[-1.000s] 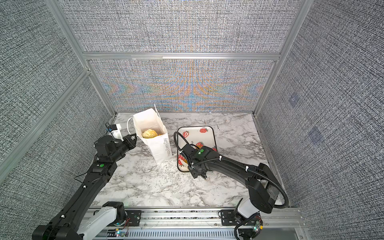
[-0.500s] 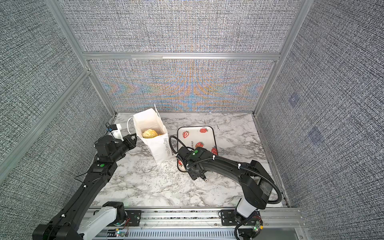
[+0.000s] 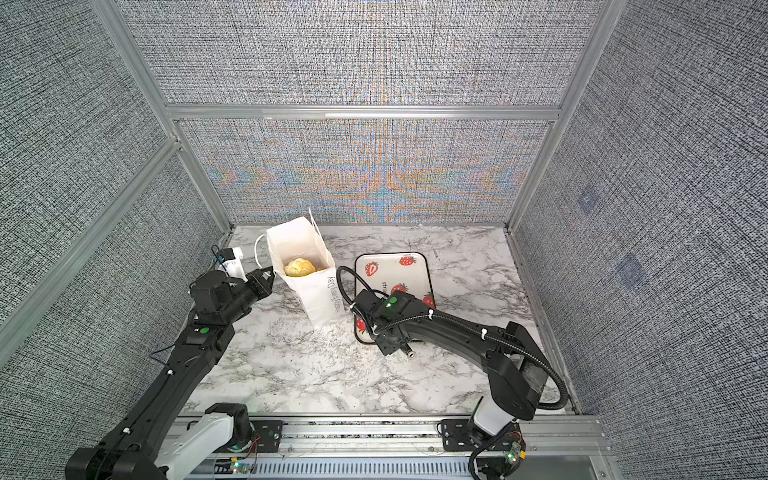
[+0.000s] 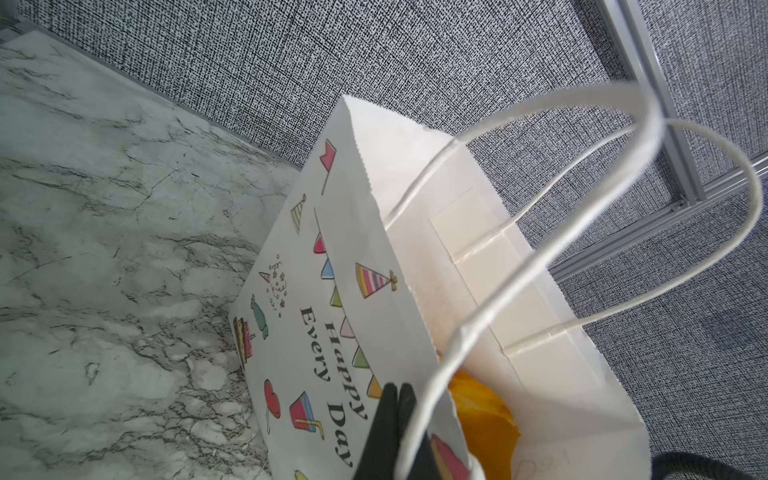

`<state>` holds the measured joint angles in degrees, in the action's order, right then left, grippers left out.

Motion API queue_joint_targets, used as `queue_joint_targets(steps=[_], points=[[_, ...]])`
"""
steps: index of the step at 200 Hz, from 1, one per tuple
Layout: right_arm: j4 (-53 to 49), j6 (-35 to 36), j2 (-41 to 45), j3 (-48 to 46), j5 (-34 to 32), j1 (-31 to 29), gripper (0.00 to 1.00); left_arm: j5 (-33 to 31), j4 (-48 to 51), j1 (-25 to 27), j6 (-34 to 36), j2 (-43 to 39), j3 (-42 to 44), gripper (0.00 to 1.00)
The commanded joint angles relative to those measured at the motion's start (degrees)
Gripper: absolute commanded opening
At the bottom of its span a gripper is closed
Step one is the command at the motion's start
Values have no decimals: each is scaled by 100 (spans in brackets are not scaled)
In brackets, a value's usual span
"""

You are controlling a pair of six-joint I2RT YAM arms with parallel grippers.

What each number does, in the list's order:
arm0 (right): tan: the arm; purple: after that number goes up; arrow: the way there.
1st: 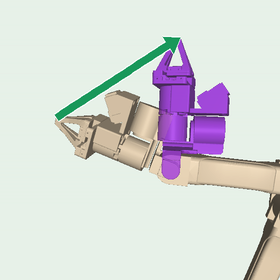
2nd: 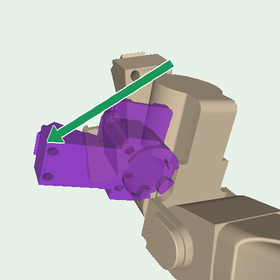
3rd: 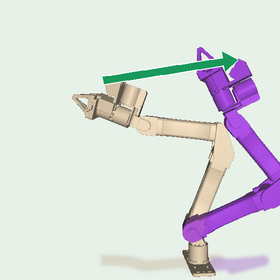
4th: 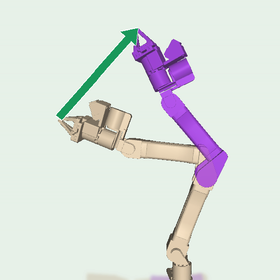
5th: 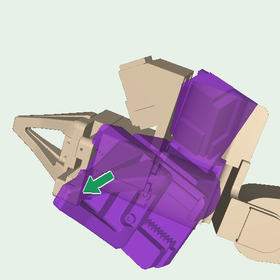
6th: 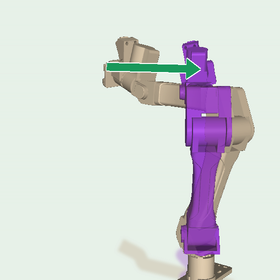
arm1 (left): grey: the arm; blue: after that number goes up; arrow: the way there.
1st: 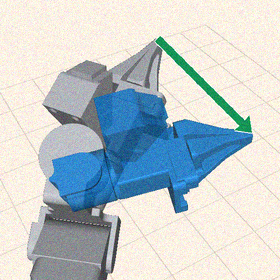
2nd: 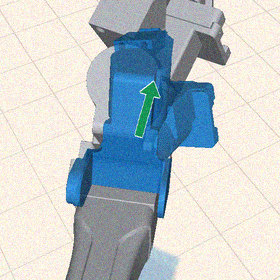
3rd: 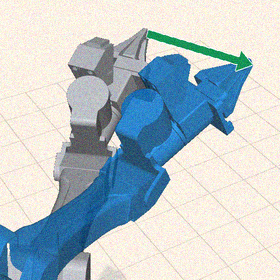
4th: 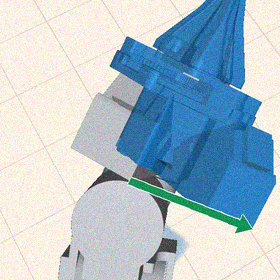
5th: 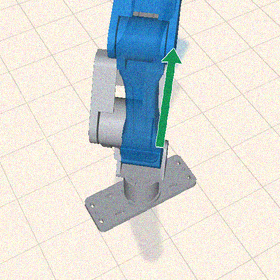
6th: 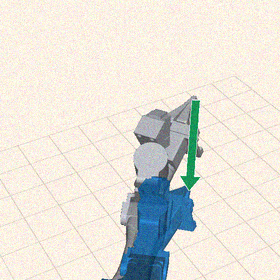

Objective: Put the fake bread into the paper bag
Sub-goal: 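Squeeze the tongs around the twisted roll and lift it, then carry the twisted roll with the right tongs over the bag opening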

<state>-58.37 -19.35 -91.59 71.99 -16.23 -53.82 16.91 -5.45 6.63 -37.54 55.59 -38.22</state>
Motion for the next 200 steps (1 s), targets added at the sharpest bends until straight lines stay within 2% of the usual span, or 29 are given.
queue_joint_targets(steps=[1,121,200], points=[[-8,-57,58,141,-262,23,36,69,207,-1,1,22,-4,0],[777,-549,617,707,-724,398,36,60,294,8,37,12,-49,0],[1755,-500,1301,654,-938,399,36,50,308,2,36,-36,-42,0]])
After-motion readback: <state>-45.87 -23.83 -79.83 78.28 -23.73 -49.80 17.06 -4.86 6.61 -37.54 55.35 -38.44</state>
